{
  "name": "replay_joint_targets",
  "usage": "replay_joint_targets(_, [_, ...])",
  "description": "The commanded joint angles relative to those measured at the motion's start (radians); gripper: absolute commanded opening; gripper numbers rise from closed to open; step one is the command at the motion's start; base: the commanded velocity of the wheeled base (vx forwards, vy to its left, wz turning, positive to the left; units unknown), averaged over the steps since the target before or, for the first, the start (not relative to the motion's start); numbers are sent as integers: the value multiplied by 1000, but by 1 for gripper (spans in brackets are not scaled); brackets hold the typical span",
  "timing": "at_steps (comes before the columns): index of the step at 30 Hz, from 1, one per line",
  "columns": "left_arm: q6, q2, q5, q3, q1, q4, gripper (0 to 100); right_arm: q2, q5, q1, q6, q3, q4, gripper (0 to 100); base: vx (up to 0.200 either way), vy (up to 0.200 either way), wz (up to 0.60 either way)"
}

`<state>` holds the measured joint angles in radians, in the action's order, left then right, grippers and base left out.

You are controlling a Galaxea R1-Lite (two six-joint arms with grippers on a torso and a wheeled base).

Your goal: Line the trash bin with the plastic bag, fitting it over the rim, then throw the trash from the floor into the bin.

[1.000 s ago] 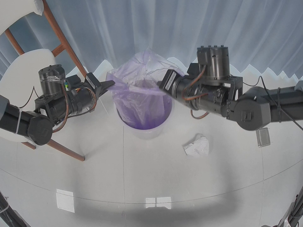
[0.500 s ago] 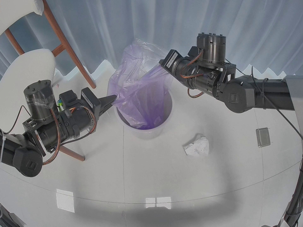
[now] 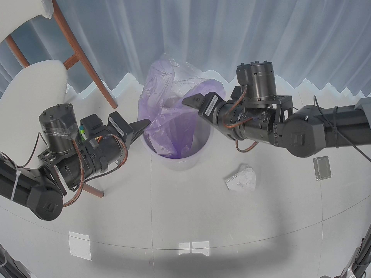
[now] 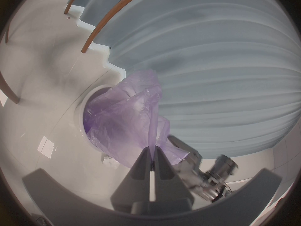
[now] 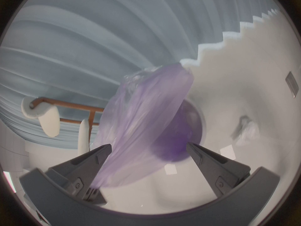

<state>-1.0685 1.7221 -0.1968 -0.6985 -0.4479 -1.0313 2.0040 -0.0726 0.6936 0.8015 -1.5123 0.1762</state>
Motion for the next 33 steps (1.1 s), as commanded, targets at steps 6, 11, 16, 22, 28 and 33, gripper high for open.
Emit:
replay_joint_targets(6, [1,54,11,-7,-18,-9,0,-71,-6,92,70,72,-15,100,0,0,0])
replay_joint_targets(11, [1,53,11,-9,-18,-35,0,-39,-18,87,76,63,-14,100,0,0,0])
replay_joint_targets(16, [1,47,10,-1,-18,-69,0,-13,-42,83,100,58,-14,0,0,0,0])
replay_joint_targets(22, [1,40,11,5,-20,-70,0,-18,-44,76,114,63,-14,0,0,0,0])
replay_joint_targets(28, [-2,27,-3,14,-25,-73,100,-18,-46,67,110,61,-14,0,0,0,0])
replay_joint_targets(33, [-4,8,4,27,-18,-72,100,-28,-46,69,100,72,-15,0,0,0,0])
